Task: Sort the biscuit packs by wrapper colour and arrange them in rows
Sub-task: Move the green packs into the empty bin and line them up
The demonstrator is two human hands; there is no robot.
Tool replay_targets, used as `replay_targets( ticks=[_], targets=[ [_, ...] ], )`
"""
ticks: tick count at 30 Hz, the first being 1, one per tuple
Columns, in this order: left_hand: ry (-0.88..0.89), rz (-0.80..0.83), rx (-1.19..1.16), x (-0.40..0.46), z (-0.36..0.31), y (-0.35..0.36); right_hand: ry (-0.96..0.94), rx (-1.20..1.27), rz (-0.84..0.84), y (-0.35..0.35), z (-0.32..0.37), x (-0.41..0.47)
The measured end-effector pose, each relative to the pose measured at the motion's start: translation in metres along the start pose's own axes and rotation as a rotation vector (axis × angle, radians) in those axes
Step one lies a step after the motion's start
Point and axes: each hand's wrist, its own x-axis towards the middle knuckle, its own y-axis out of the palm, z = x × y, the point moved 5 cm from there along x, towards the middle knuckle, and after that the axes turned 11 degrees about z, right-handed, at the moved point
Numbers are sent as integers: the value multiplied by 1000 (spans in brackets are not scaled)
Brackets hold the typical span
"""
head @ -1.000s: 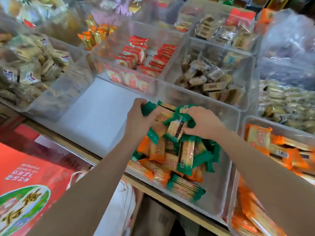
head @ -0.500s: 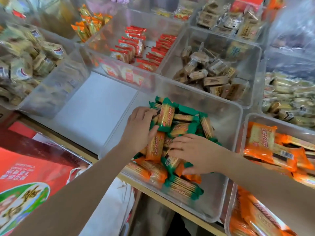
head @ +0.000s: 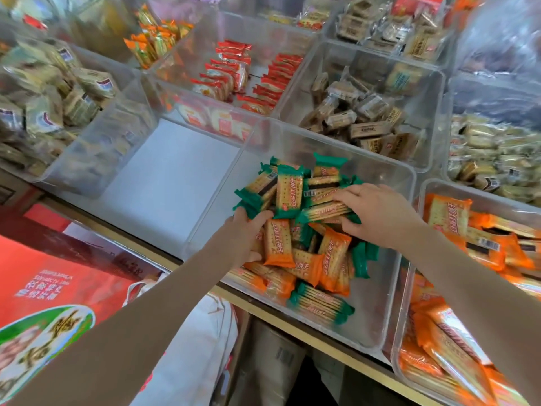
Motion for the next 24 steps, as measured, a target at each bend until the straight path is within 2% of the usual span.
replay_targets(
  ticks=[2,4,6,8,11,14,20,22,24],
  targets=[
    [36,84,-88,1,-1,2,110,-43,-54,1,8,-3],
    [61,128,-222,1,0,3,135,-42,-163,3,20,-9],
    [54,116,-343,1,0,2,5,-61,-286,7,38,-17],
    [20,56,-380,4,-1,1,-210,-57,-324,14,56,-26],
    [-37,-85,-427,4,-7,-2,-324,-8,-69,28,74,-28],
    [-42,-169,-465,-1,-8,-7,-208,18,191,54,74,-20],
    [-79,-408,-665,-37,15,-21,54,99,217,69,93,0],
    [-108,-387,-662,-42,22,-22,125,147,244,70,96,5],
    [-131,-267,-586,-39,21,-18,160,277,258,66,94,6]
  ],
)
